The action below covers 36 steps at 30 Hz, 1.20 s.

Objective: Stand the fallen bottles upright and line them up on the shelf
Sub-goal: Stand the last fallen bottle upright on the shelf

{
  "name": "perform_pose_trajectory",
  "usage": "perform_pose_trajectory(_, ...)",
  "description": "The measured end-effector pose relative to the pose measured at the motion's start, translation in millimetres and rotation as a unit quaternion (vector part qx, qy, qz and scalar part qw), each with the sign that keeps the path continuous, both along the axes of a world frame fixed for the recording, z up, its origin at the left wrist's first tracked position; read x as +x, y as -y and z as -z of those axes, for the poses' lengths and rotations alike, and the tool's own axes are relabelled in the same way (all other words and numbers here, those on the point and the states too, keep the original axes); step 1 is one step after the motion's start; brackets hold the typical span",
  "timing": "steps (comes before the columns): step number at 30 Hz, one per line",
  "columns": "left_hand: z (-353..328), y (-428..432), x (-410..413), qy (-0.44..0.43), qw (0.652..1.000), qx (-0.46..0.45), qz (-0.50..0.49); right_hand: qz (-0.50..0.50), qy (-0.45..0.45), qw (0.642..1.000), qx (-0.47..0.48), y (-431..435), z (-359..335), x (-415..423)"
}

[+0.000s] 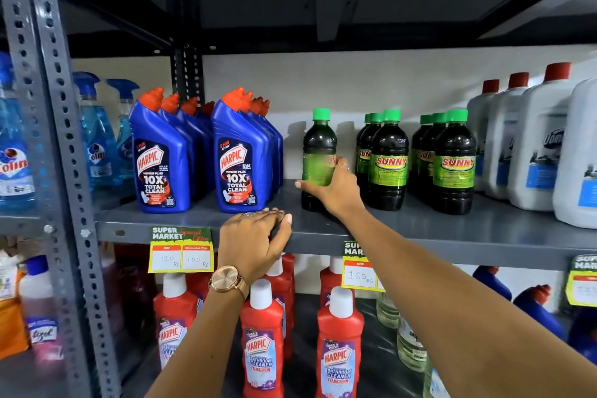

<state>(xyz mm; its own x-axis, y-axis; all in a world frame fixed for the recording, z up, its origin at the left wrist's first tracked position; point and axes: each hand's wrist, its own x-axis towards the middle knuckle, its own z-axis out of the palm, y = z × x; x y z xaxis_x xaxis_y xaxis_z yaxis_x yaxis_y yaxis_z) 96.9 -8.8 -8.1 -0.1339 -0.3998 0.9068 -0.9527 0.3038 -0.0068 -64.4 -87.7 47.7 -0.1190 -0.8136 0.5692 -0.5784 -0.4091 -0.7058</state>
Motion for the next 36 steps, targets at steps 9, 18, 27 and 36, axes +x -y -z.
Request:
perform_pose_trajectory(9,2.2,3.8,0.0,-0.004,1.000,-0.017,-0.013,-0.026,0.015,0.998,0.055,4.5,0.6,-5.6)
perform_pose_trajectory(18,4.8,8.2,0.7,-0.005,1.000,-0.026,-0.016,-0.004,-0.005,0.998,0.065,3.2,-1.4,-5.9)
perform_pose_trajectory(27,2.4,5.1,-2.3,-0.022,1.000,-0.006,-0.013,0.005,0.004,0.996,0.088,8.1,-3.1,-5.9)
perform_pose_trajectory(36,-18.6,-4.4,-11.3,-0.036,0.988,0.129,-0.083,-0.077,0.055,0.982,0.163,-13.1,-8.3,-20.5)
